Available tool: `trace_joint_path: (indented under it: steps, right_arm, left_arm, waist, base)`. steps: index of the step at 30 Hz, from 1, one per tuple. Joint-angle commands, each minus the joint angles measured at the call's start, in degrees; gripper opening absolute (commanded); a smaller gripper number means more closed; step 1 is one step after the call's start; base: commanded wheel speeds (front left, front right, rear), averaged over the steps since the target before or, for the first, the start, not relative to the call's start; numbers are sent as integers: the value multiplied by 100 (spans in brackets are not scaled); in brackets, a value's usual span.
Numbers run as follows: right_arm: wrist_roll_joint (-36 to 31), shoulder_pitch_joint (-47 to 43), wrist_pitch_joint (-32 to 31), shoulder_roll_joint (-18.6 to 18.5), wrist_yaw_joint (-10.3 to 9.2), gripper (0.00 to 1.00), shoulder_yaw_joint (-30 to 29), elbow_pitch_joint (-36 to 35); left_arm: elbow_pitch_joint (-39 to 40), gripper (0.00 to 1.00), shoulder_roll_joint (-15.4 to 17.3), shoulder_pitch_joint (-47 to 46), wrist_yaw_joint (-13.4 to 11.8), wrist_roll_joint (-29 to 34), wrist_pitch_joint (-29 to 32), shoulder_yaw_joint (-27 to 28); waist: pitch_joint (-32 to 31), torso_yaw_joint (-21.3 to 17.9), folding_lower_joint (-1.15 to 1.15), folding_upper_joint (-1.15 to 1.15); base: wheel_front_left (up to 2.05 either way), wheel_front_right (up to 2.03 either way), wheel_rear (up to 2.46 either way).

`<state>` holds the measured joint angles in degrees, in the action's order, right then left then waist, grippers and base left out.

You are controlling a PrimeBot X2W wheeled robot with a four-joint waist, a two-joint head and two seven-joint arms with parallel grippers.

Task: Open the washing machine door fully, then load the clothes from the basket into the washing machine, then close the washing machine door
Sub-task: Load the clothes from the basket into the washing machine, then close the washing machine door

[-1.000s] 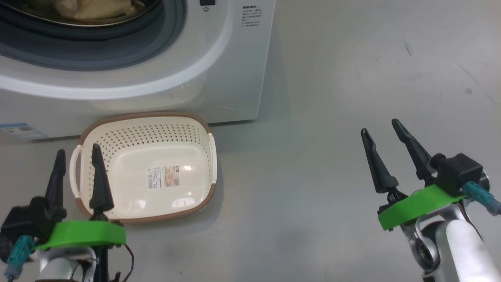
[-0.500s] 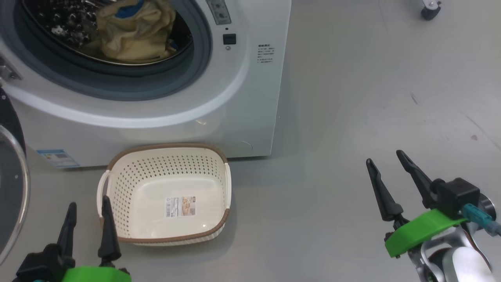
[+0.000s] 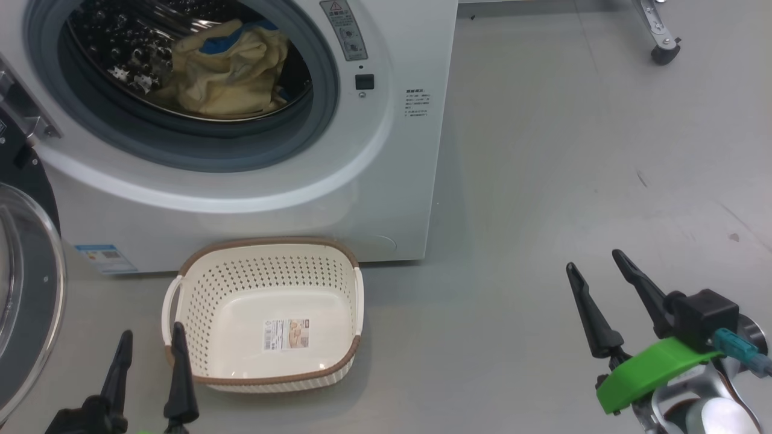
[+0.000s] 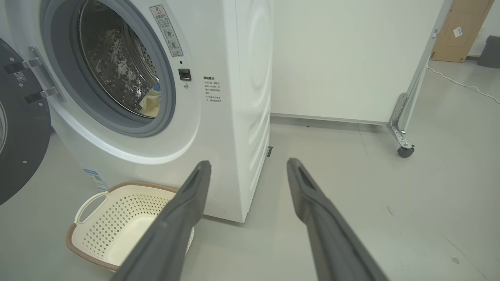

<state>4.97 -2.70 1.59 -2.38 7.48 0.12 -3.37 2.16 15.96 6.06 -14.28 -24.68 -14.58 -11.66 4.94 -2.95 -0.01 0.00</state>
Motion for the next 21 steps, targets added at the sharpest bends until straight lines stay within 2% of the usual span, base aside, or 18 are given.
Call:
trace_joint_path:
  steps: [1, 21]
  right_arm:
    - [-19, 113, -20, -50, 1, 100, 85, -244]
    - [24, 53, -51, -50, 1, 100, 94, -229]
  left_arm:
    - [225, 100, 88, -115, -493, 67, -3, 189]
    - [301, 100, 133, 16, -637, 114, 105, 92]
  waist:
    - [-3, 10, 1, 0]
    - [-164, 78, 1, 0]
  base:
    - [0, 0, 0]
    - [0, 0, 0]
